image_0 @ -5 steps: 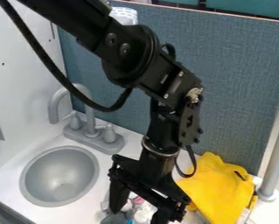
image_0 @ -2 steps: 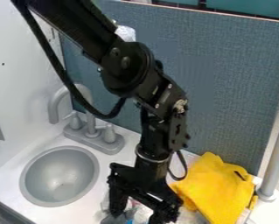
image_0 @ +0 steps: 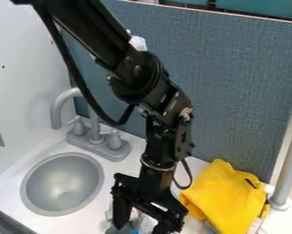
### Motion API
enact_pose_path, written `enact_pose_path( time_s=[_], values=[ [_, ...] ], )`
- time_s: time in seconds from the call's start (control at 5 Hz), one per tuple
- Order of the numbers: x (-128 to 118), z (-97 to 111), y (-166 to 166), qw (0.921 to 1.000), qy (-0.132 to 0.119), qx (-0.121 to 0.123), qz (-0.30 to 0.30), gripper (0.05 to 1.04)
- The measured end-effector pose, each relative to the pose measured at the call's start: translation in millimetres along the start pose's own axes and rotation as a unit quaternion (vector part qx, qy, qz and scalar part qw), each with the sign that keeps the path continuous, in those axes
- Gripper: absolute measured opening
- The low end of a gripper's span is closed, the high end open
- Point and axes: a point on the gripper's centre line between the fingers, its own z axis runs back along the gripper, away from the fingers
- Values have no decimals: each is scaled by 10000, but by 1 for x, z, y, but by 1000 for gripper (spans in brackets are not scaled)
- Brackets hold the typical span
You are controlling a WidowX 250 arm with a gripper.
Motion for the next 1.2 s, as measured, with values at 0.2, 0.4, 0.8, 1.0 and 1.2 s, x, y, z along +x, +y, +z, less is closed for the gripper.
enact_pose_path(
  time_s=[0.2,0.4,0.8,1.0,1.2],
  values=[
    [1,0,-4,9999,-22,-111,-79,674],
    [2,1,1,9997,-18,-229,-43,417],
    [-10,29,2,9981,-34,-501,-358,388],
    [-20,51,3,9974,-234,-568,-377,388],
    [-32,57,25,9989,-180,-435,64,388]
  ],
)
